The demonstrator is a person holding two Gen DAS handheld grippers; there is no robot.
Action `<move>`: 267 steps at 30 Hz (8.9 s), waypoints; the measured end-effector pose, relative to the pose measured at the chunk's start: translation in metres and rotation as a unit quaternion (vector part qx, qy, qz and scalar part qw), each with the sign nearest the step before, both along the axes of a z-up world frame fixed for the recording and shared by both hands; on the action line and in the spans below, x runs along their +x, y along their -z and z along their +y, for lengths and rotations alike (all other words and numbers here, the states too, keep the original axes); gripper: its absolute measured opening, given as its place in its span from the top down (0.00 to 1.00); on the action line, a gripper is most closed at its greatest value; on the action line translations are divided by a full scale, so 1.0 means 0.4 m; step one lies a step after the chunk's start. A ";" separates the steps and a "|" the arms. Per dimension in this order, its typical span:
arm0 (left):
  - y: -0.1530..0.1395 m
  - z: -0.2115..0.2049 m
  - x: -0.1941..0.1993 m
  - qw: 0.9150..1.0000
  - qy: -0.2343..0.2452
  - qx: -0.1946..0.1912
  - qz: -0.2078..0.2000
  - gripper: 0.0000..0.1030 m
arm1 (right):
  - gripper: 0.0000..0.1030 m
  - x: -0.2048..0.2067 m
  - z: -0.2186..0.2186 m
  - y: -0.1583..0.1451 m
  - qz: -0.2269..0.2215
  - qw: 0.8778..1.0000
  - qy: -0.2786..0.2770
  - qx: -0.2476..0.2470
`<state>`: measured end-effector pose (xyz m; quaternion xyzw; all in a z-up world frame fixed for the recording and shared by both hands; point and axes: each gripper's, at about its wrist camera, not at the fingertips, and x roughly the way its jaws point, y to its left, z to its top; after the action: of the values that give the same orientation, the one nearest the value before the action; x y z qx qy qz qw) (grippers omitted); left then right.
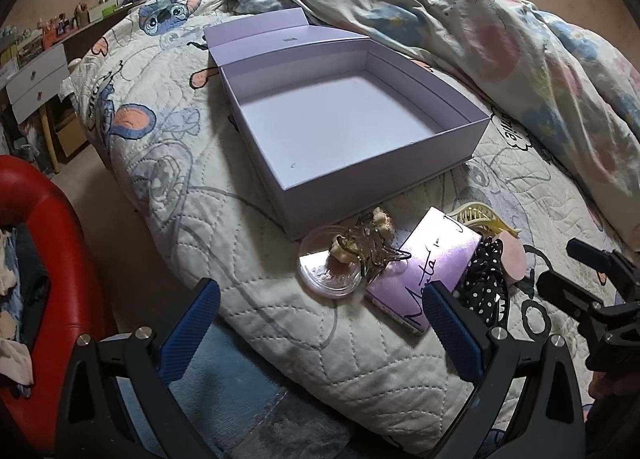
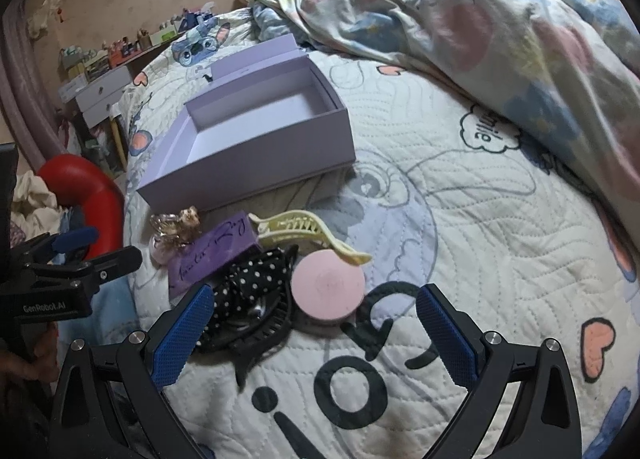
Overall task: Organize rigid objects
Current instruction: 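Grasp the clear star-shaped hair clip with the left gripper, then grasp the black claw clip with the right gripper while the left gripper lifts the star clip, then carry both clips over the lavender box and open both grippers to drop them, then withdraw both grippers from the box back toward the remaining items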
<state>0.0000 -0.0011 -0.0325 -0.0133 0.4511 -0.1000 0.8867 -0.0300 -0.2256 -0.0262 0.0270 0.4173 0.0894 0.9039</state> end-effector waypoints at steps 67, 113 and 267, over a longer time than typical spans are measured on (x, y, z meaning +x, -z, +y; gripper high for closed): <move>0.072 -0.030 0.053 0.995 0.094 -0.015 -0.004 0.46 | 0.22 0.053 -0.022 0.072 0.035 0.999 -0.026 -0.002; 0.022 -0.014 -0.051 0.995 0.091 -0.039 -0.020 0.48 | 0.80 -0.068 0.002 0.073 0.063 0.997 -0.022 0.043; -0.239 0.008 0.349 0.996 -0.002 0.055 -0.068 0.35 | 0.27 0.370 0.136 -0.253 -0.099 0.986 -0.123 -0.058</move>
<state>0.1395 0.0021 0.0632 0.0419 0.3948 -0.0740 0.9148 0.1181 -0.1711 0.0750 -0.0858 0.3306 0.1779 0.9229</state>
